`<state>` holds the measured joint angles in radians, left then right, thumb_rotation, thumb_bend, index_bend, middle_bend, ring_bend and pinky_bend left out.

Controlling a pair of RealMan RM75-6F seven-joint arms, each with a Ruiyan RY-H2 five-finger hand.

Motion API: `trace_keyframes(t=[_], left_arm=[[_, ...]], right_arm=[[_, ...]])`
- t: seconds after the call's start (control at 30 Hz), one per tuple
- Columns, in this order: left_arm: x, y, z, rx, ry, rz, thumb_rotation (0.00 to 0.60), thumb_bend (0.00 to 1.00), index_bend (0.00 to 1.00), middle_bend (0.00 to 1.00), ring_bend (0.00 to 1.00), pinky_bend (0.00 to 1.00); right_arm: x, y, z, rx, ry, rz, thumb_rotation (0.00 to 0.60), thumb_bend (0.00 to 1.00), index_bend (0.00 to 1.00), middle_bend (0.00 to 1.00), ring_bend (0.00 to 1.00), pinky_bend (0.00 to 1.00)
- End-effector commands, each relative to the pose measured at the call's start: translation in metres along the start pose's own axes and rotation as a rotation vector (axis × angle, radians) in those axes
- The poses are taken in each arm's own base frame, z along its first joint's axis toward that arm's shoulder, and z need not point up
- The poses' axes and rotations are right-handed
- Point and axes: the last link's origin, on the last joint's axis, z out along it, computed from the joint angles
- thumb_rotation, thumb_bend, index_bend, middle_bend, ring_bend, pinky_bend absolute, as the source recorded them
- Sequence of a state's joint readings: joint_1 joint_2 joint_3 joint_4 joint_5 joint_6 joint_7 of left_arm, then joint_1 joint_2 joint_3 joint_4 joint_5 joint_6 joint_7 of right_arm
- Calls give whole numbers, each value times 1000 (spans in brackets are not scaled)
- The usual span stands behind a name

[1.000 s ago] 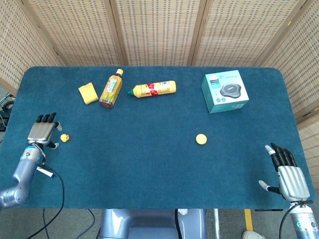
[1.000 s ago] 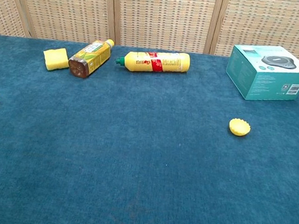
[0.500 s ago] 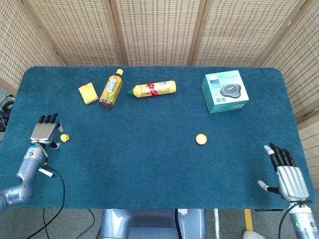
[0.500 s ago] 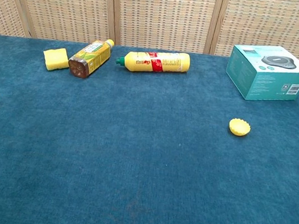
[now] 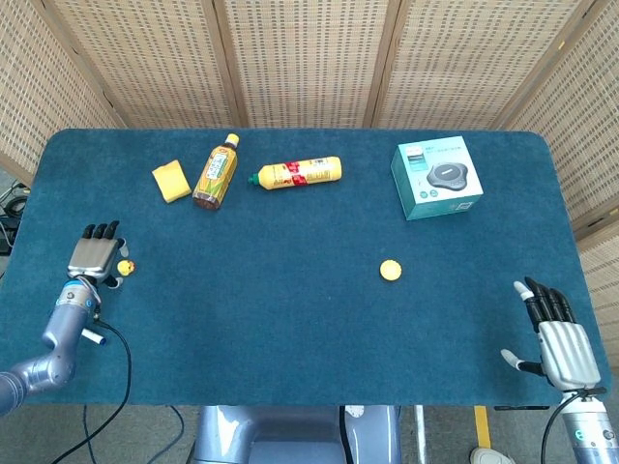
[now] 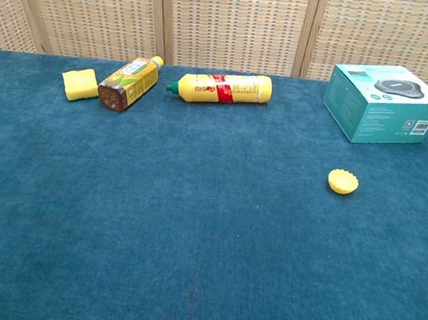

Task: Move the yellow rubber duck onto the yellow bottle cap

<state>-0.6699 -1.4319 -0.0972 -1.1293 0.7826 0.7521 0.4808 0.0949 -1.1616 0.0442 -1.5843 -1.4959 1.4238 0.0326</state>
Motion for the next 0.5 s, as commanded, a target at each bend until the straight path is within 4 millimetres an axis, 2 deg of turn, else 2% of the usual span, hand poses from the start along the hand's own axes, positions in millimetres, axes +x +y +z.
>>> trace_keyframes(t=[0.03,0.5], left_arm=[[-1,0,1,3,-6,2,600,235,391,0,0,0],[-8,-1,2,11,-28,15,600,243,432,0,0,0]], right_arm=[[0,0,0,0,2,1,600,0,31,0,0,0],[0,0,0,-1,0,3,600,0,33,0,0,0]])
